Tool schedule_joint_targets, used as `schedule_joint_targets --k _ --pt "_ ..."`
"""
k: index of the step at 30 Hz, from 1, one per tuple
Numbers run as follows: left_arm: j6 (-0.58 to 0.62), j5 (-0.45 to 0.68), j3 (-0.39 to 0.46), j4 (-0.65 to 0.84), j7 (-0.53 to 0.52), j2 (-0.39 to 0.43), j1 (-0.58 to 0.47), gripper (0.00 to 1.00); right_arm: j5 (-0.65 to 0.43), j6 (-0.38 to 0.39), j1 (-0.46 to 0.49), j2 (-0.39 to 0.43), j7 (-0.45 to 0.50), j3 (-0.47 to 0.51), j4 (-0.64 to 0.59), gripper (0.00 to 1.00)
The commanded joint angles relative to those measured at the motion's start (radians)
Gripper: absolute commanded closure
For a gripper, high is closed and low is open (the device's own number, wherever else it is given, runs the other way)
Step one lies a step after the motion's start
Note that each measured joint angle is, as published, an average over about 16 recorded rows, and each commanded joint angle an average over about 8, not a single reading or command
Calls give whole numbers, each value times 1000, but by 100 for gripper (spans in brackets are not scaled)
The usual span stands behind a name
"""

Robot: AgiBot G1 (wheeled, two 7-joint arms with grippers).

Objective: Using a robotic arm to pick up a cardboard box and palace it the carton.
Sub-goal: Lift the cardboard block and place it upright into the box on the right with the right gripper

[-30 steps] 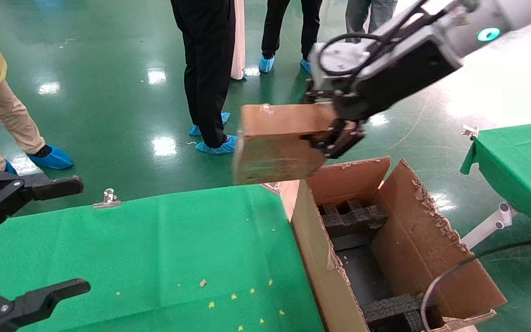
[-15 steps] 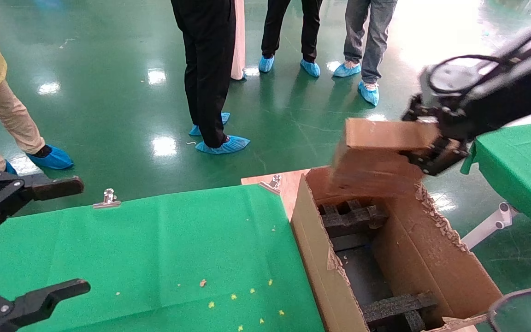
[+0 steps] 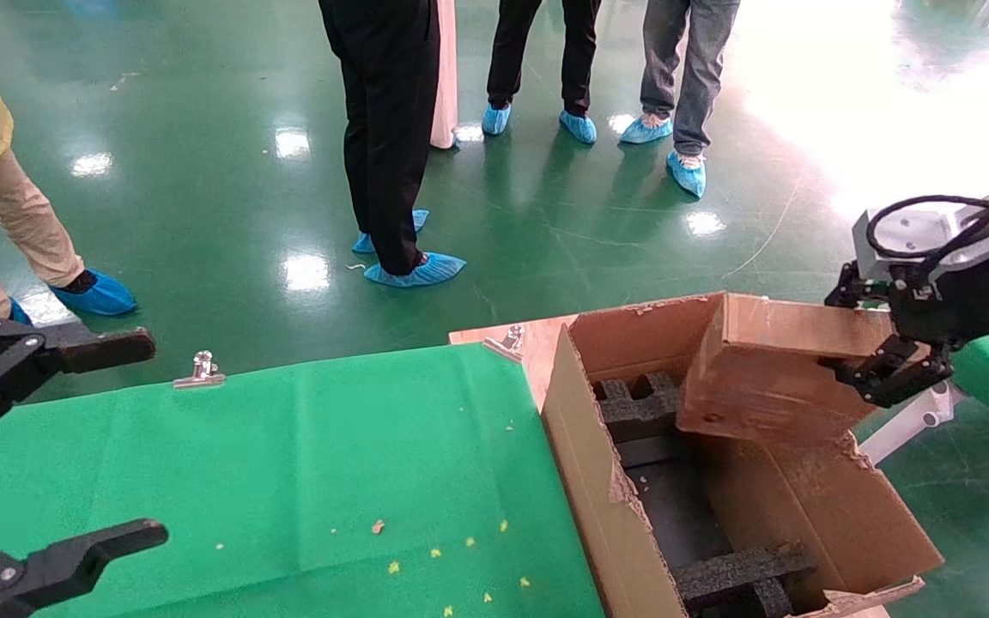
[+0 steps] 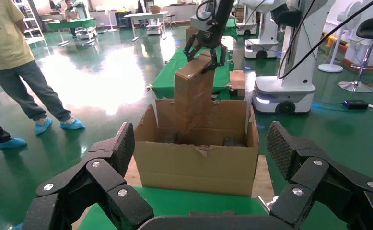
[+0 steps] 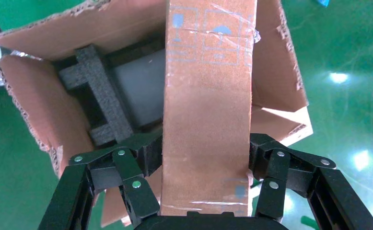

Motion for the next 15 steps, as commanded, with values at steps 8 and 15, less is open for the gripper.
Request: schedule_joint_targets --k 8,15 --pt "0 0 0 0 0 0 0 0 6 4 -5 3 1 -9 -2 100" --pt "0 0 0 0 0 0 0 0 33 47 -44 3 116 -12 -22 100"
